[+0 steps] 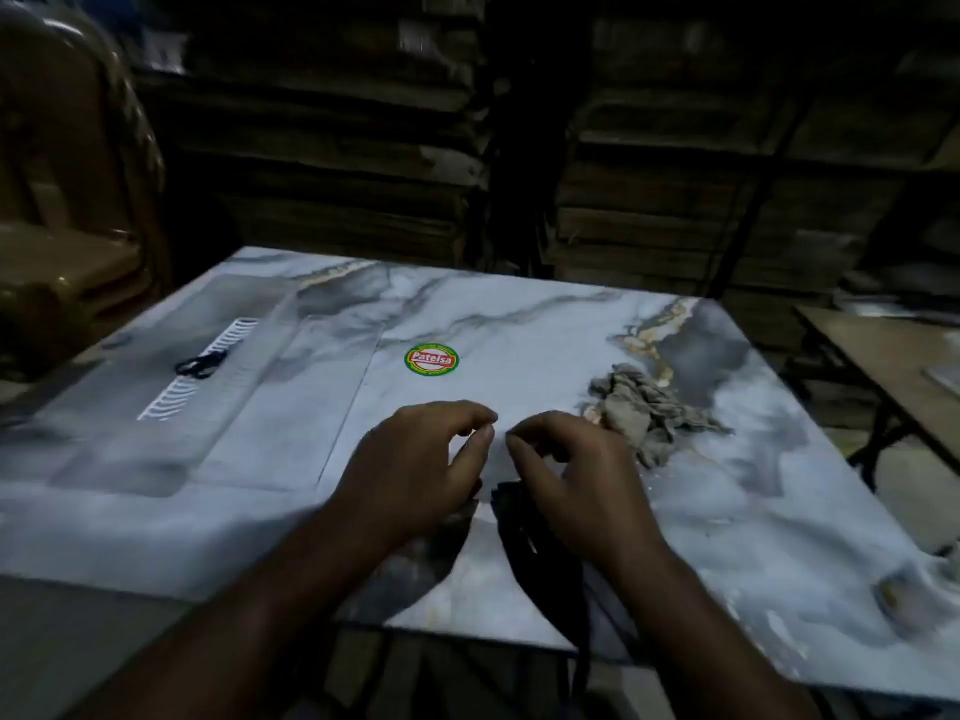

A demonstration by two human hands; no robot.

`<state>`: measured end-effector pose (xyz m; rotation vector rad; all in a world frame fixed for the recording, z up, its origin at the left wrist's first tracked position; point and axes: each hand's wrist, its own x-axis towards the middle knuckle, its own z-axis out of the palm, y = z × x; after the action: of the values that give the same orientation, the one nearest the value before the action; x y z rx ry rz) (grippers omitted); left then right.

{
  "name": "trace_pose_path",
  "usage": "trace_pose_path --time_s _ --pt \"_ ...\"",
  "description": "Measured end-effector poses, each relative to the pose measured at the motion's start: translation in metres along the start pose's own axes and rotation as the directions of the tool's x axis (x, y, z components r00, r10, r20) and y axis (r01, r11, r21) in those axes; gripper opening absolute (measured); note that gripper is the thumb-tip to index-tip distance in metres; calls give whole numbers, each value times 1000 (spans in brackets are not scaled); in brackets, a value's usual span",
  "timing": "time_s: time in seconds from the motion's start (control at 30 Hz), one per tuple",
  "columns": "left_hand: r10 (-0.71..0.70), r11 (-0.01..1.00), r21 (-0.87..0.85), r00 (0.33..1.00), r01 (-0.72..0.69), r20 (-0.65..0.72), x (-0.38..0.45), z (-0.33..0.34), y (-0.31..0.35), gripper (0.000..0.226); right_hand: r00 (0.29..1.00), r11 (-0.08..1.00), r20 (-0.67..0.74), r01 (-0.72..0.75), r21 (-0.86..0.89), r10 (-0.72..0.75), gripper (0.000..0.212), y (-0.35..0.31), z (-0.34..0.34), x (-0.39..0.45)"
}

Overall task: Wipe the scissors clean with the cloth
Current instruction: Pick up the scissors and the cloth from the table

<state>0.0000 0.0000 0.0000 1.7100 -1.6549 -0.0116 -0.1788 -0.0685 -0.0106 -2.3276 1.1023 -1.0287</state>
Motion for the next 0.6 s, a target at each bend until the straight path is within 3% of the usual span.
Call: trace_pose_path --time_s 0.23,0.33,0.4,0.47,0.6 --pt "-119 992 45 993 120 -7 -34 -38 5 30 934 908 -259 -317 -275 248 19 22 -40 8" --pt "-139 988 63 990 141 -36 -40 -52 -2 23 915 861 -147 -403 -310 376 39 36 -37 20" --pt "-154 987 49 987 156 -40 -37 -61 -11 22 913 852 -53 -396 -342 403 34 43 -31 26" --pt "-160 985 54 985 164 -67 -32 -70 -20 21 936 858 4 -321 -401 352 16 43 -25 29" --pt "-223 966 100 963 239 -154 -13 -91 -43 18 966 863 44 -208 -460 256 25 32 -12 33"
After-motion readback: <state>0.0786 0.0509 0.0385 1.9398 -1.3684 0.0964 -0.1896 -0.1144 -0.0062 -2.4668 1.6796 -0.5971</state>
